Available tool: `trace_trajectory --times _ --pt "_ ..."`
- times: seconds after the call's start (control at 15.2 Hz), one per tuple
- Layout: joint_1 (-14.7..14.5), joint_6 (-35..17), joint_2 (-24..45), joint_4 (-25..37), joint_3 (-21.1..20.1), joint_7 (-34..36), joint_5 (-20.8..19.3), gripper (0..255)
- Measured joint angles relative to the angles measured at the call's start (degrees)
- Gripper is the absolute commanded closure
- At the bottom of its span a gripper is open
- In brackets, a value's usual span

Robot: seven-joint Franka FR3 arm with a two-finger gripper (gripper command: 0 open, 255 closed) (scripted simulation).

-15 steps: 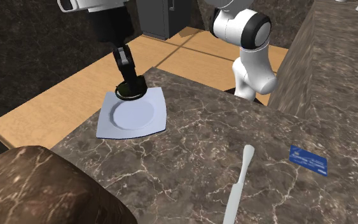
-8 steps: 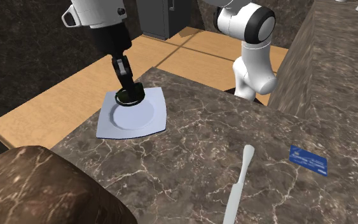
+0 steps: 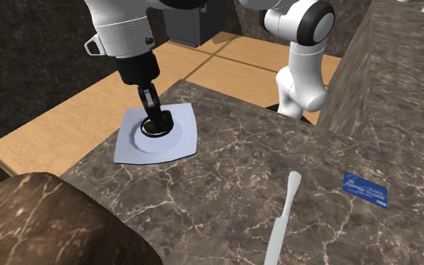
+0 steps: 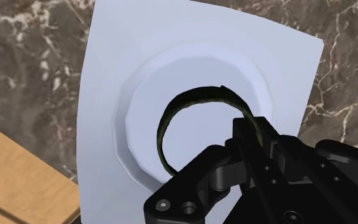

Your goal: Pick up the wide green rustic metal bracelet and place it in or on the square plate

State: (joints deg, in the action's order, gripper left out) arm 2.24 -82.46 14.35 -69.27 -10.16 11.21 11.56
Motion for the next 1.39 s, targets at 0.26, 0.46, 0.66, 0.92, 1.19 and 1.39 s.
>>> trace_trajectory --times 0.26,0.46,0.66,0.92,1.19,1.39 --pt "0.1 -1.4 -0.7 -2.1 0.0 -0.4 0.1 255" --pt "0.1 -1.5 -0.7 -2.2 0.0 -0.4 0.1 255" --pt "0.1 -1.5 -0.7 -2.2 0.0 -0.4 0.1 0" --pt "0.1 -1.5 -0.7 -2.2 0.0 -0.4 0.1 0" --pt "0.1 5.7 3.4 9.3 0.1 0.8 -0.3 0" --pt "0.2 8.4 4.9 13.3 0.1 1.0 -0.5 0"
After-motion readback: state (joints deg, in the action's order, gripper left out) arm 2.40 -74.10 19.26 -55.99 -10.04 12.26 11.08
